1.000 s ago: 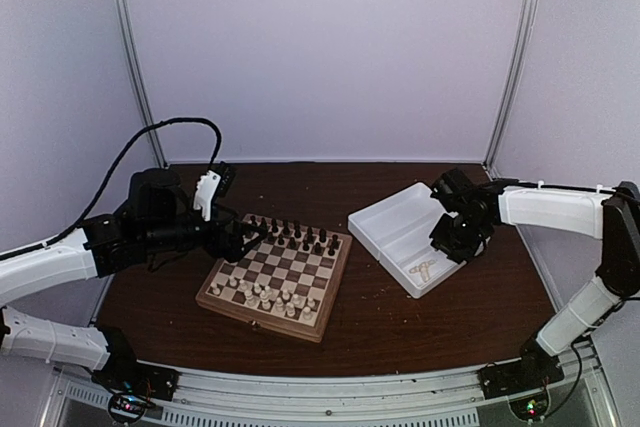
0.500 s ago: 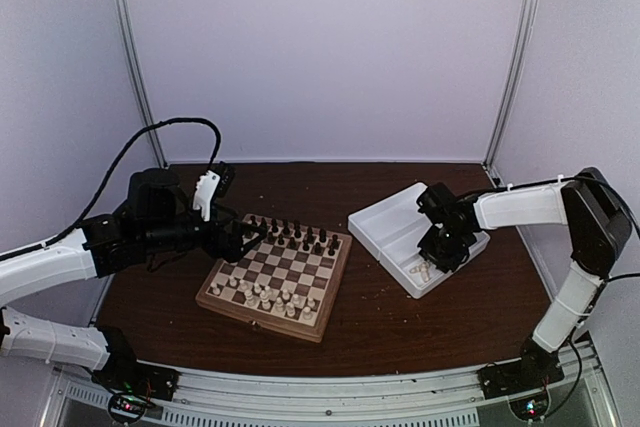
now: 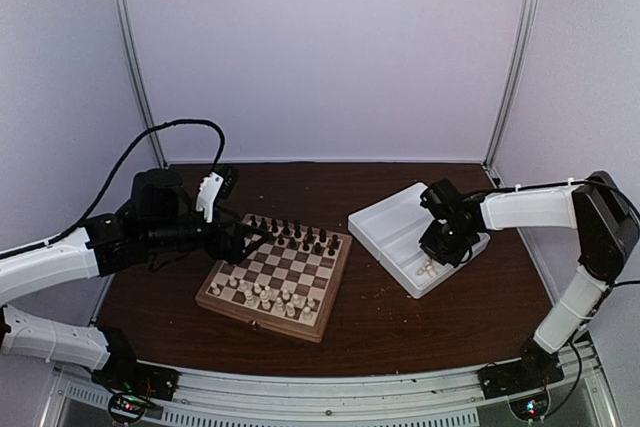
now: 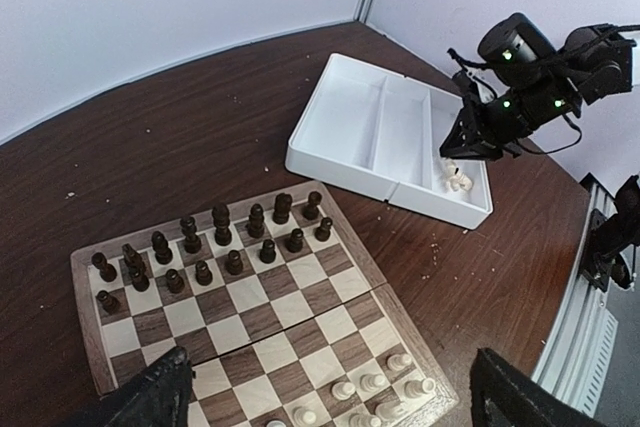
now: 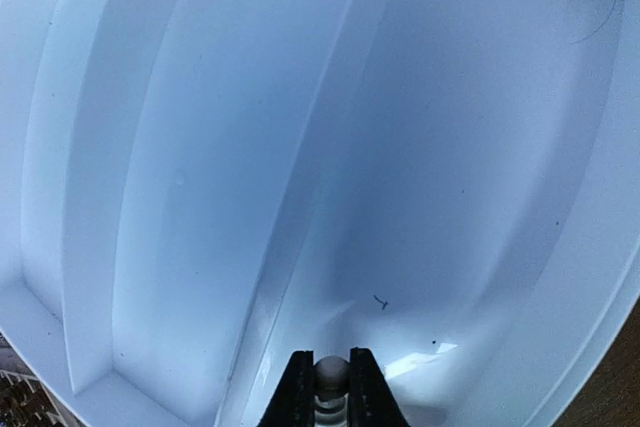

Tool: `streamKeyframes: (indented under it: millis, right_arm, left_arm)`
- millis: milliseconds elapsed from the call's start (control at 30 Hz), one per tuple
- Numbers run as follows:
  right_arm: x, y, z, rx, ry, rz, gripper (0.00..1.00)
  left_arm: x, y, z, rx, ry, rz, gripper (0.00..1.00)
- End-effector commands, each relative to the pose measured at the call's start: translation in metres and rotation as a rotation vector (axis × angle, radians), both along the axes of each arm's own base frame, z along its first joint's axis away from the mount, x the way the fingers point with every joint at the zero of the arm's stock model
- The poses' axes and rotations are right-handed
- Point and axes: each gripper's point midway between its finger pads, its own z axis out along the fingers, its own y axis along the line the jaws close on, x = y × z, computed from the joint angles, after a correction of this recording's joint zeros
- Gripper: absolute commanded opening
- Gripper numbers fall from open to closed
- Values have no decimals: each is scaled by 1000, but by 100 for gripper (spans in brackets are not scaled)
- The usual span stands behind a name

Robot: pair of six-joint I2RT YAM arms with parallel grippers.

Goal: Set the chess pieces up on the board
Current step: Pick up the chess piece from the storage box.

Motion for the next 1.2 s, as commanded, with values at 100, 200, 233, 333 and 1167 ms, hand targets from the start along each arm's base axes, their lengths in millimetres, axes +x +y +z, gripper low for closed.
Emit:
streamKeyframes:
  millis: [100, 200, 233, 333, 1167]
  right_arm:
    - [-3, -23, 34, -102, -131, 79, 0]
    - [-8, -30, 43, -136, -155, 106, 0]
    - [-10, -32, 42, -147, -156, 112, 0]
    - [-15, -38, 43, -166, -180, 110, 0]
    - [-5, -10, 95, -145, -466, 363, 0]
  left_arm:
    - [1, -8, 18, -48, -10, -30, 96]
    - [0, -9, 18, -52, -2, -35, 96]
    - [-1, -9, 18, -49, 0, -36, 96]
    - [0, -5, 16, -31, -1, -23, 96]
    - [0, -20, 10, -40, 76, -64, 92]
